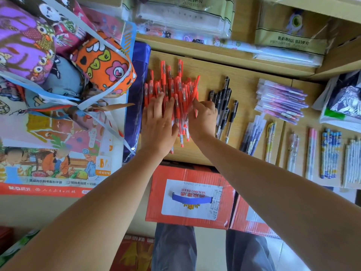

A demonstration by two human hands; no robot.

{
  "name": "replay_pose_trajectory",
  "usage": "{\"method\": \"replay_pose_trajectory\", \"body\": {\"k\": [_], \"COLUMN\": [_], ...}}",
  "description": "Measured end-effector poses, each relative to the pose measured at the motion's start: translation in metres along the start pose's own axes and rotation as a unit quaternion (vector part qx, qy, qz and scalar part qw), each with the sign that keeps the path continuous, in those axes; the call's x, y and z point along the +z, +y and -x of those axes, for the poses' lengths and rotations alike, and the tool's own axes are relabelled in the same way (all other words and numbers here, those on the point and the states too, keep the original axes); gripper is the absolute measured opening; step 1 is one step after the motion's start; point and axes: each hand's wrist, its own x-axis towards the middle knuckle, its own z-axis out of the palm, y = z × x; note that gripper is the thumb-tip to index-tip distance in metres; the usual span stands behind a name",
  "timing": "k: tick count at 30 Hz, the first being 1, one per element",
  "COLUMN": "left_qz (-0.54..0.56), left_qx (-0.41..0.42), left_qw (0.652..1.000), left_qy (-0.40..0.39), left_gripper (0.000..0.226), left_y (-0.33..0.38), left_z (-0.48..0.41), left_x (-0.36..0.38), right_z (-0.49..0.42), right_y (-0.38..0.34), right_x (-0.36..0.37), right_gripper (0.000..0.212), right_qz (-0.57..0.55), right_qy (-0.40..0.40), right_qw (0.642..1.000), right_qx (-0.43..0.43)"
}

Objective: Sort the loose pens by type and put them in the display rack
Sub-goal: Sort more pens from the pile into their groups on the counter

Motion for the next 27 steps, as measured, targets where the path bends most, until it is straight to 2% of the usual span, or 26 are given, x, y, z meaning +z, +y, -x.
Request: {"method": "replay_pose_trajectory", "body": {"k": [5,12,16,20,23,27], "left_qz": [-0.008,-0.019,-0.024,-0.080,-0.110,-0.144], "left_qx": [0.012,-0.001,0.068,0.162,0.154,0.127], "left_qw": [1.000,1.000,0.997,0.983,0.980,0.978], "left_qy": [-0.006,-0.012,0.022,-0.030,-0.059,-0.085], "left_gripper": [0.066,0.063,0.058,0.058,0.061,0.062], "left_y": [0.002,0.000,0.009,0.026,0.032,0.040], "left_z": [-0.003,-0.004,-0.010,-0.018,-0.019,-0.019], "left_x": [0.001,-0.001,-0.003,0.002,0.006,0.006], "right_z": [-0.001,0.005,0.005,0.002,0.000,-0.003], "right_y": [0.001,0.000,0.002,0.015,0.030,0.046], "right_x": [0.000,-0.001,-0.005,-0.020,-0.036,-0.048], "right_gripper": [0.034,0.034,0.034,0.037,0.041,0.043], "right_qz": [-0.088,-0.085,-0.101,-0.156,-0.160,-0.168], "right_qy": [0.015,-0.043,-0.073,-0.063,-0.066,-0.080], "right_qw": [0.996,0.995,0.992,0.986,0.985,0.982], "right_qx": [0.018,0.005,-0.002,-0.003,0.020,0.006]}}
